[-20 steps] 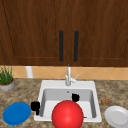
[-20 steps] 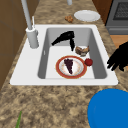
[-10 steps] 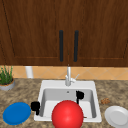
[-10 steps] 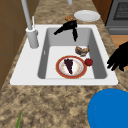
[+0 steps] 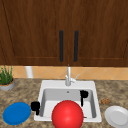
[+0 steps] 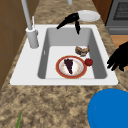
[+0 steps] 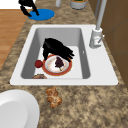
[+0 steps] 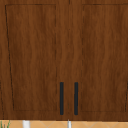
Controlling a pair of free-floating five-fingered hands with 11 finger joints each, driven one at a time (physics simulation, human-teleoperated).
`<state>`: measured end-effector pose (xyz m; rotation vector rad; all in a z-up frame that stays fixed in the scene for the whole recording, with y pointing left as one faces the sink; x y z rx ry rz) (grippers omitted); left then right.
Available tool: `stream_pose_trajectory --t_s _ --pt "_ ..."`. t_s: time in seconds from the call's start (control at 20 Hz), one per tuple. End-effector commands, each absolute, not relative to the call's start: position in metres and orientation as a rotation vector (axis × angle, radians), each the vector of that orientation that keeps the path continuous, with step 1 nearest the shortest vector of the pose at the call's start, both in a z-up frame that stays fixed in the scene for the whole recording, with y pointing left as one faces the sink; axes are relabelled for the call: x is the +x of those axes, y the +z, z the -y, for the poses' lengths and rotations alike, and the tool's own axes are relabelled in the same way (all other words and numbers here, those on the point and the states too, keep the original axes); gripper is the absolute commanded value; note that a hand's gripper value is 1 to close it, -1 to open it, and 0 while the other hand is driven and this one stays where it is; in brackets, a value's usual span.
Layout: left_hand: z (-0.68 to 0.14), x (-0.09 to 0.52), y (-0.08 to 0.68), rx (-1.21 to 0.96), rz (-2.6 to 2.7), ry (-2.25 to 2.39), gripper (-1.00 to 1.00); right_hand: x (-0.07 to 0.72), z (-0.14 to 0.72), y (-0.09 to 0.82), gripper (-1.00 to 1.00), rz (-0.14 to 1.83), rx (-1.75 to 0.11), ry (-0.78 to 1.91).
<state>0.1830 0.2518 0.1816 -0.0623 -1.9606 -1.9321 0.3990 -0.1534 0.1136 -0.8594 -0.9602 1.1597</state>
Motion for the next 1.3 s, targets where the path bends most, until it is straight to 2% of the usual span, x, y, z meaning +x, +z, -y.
stream_pose_trajectory --t_s 0.0,0.7,1.25 --pt "-0.252 0.183 0.182 -0.062 1.961 -1.932 0.0 0.396 0.171 0.124 -1.0 0.877 -0.861 1.211" --pt "-0.252 0.183 0.182 -0.062 1.961 -1.932 0.0 0.411 0.247 0.173 -1.0 0.766 -0.772 1.286" --pt "-0.252 0.183 0.182 -0.062 1.961 -1.932 0.0 0.429 0.306 0.169 -1.0 0.683 -0.747 1.354"
